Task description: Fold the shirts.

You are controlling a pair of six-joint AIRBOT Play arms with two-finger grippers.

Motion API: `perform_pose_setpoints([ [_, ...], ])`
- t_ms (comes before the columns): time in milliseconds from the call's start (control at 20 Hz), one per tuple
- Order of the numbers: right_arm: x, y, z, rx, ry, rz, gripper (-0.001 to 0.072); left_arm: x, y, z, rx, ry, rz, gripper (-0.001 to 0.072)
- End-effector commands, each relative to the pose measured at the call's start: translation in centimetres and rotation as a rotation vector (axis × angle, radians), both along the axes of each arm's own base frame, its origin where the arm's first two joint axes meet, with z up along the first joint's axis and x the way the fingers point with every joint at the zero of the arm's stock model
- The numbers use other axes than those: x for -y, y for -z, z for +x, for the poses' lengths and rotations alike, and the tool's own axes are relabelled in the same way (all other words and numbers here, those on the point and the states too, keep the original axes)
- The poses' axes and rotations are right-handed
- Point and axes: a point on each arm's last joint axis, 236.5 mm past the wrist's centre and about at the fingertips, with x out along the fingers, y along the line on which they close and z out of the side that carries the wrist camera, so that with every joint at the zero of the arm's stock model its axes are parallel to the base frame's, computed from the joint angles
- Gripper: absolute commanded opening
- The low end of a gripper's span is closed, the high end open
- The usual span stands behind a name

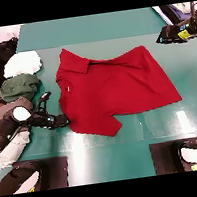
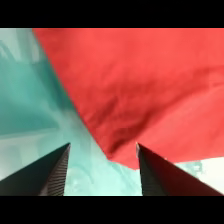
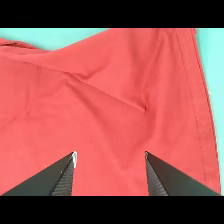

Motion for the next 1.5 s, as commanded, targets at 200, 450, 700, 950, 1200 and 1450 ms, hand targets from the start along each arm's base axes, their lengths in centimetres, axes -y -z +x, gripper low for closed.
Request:
perform_pose_setpoints([
  [200,-0.1,0.1,-0.3,-0.014,-0.004,-0.001,0.0484,2.9,0.8,-0.4,0.018,0.028,-0.001,0.0481],
  [450,-0.1,0.5,-1.0,-0.045,-0.01,-0.002,0.0483,2.8,0.9,-0.2,0.014,0.009,0.002,0.0071],
  [700,0.7,2.3,-4.3,-0.196,-0.047,-0.024,0.0483,1.1,-0.9,1.8,0.111,0.077,0.098,0.0023],
  [950,4.5,8.4,-10.7,-0.381,0.045,0.001,0.0482,-3.8,-7.6,7.7,0.279,0.049,0.216,0.0023],
  [1200,6.8,17.1,-17.5,-0.54,0.164,0.061,0.0439,-5.0,-8.7,8.4,0.298,0.047,0.224,0.0024],
  [1450,6.0,21.6,-21.0,-0.644,0.155,0.08,0.0439,-4.9,-8.7,8.4,0.294,0.047,0.22,0.0024],
])
